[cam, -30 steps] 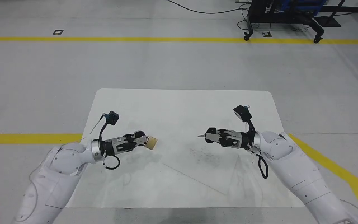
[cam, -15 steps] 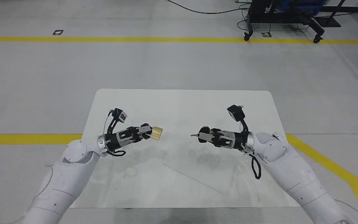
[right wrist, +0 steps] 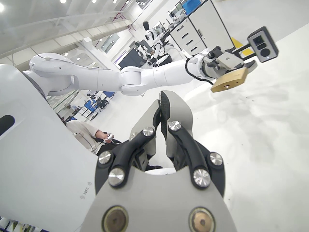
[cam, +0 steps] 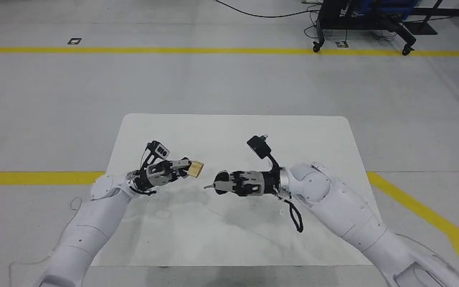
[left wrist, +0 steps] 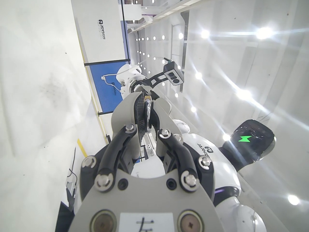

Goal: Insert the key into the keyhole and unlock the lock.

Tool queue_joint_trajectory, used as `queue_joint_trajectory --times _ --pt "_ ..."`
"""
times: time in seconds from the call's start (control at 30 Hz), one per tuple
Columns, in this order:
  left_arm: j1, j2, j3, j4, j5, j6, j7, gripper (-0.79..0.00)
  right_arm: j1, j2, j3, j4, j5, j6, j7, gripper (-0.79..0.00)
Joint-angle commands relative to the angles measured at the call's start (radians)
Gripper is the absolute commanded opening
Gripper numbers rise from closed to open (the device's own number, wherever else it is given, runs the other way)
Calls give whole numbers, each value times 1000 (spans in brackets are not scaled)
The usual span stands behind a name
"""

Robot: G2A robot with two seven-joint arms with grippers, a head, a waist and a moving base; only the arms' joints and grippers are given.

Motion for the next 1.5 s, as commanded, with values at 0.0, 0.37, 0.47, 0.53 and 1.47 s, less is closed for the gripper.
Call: queue_joint_trajectory --times 0.0,0.37,0.47,0.53,1.47 --pt "-3 -9 4 23 -31 2 -23 -785 31 -22 -42 15 13 -2 -3 -785" --pt "6 -23 -11 39 -90 2 -6 -785 59 -41 -72 40 25 -1 -9 -785" --pt "15 -23 -14 -19 -80 55 2 -785 45 -45 -81 9 -7 36 -18 -785" --pt "10 -23 -13 -26 -47 79 11 -785 42 -50 -89 -12 -43 59 -29 -785" --pt "-14 -75 1 37 -61 203 -112 -785 -8 -99 -5 64 -270 34 -315 -785"
